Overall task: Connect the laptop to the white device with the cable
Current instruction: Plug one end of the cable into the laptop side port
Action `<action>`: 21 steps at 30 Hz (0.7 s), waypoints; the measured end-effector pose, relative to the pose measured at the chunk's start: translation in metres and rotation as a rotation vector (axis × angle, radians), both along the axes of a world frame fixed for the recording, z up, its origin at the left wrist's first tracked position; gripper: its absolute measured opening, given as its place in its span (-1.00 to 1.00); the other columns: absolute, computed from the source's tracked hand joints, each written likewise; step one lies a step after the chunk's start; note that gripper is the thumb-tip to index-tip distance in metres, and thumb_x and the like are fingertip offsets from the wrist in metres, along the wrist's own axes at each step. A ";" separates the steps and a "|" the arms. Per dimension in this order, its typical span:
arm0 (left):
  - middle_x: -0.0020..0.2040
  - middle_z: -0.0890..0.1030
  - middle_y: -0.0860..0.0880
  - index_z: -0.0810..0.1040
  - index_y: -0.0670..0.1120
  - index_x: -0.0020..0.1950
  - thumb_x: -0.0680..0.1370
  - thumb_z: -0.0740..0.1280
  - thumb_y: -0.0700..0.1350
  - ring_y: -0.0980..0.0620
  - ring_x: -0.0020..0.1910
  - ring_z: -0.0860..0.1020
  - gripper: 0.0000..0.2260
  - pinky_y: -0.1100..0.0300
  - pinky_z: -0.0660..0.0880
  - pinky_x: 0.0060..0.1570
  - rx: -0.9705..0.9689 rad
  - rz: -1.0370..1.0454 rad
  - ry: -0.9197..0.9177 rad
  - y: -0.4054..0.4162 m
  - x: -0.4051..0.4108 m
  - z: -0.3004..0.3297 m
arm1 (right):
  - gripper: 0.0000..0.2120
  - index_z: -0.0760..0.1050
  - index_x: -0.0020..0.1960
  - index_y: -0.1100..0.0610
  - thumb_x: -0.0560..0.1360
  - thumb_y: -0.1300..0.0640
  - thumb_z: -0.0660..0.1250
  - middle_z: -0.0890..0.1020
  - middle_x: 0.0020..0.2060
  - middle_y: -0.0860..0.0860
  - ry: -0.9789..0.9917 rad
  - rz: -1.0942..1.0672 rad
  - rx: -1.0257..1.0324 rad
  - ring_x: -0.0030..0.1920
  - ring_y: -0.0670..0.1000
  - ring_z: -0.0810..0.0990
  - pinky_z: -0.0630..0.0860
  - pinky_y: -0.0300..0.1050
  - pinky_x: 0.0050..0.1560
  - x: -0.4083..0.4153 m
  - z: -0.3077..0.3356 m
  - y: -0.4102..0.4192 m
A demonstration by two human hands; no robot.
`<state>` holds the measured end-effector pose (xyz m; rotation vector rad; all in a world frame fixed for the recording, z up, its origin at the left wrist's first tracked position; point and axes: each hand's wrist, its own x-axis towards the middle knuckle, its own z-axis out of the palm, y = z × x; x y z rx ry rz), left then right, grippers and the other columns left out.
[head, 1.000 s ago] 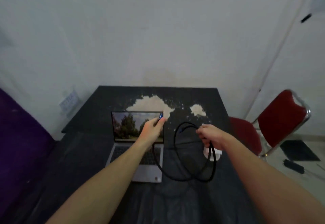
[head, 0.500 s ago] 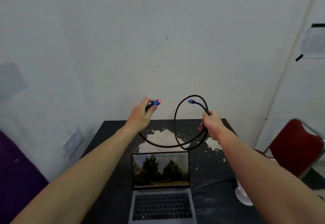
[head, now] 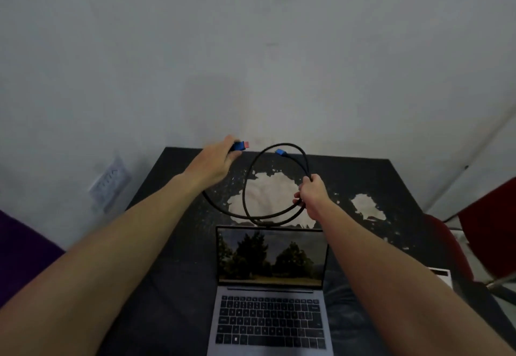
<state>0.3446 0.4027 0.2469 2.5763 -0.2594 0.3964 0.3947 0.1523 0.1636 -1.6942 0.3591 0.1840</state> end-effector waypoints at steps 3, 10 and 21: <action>-0.03 0.57 -0.11 0.44 -0.11 0.18 0.65 0.21 -0.02 -0.10 -0.09 0.52 -0.80 -0.06 0.48 -0.07 0.024 0.006 -0.027 0.011 0.015 -0.023 | -0.63 0.25 0.47 0.17 0.70 0.12 0.01 0.48 -0.15 0.11 0.042 0.032 -0.041 -0.29 0.03 0.47 0.47 -0.05 -0.29 0.017 -0.027 0.015; -0.12 0.52 -0.06 0.43 0.00 0.16 0.63 0.22 -0.01 -0.04 -0.15 0.45 -0.86 -0.08 0.47 -0.11 0.128 -0.002 0.036 0.033 0.037 -0.081 | -0.75 0.38 0.28 0.20 0.65 0.26 0.06 0.57 0.11 0.14 0.218 0.146 -0.189 -0.07 0.11 0.59 0.40 -0.05 -0.25 0.044 -0.090 0.045; -0.12 0.58 -0.04 0.45 -0.03 0.18 0.63 0.20 0.01 -0.04 -0.19 0.46 -0.81 -0.04 0.49 -0.13 0.450 -0.018 0.047 0.047 0.047 -0.125 | -0.76 0.51 0.08 0.21 0.57 0.05 0.22 0.60 0.13 0.15 0.308 0.450 -0.892 0.04 0.19 0.54 0.44 -0.03 -0.02 0.060 -0.112 0.022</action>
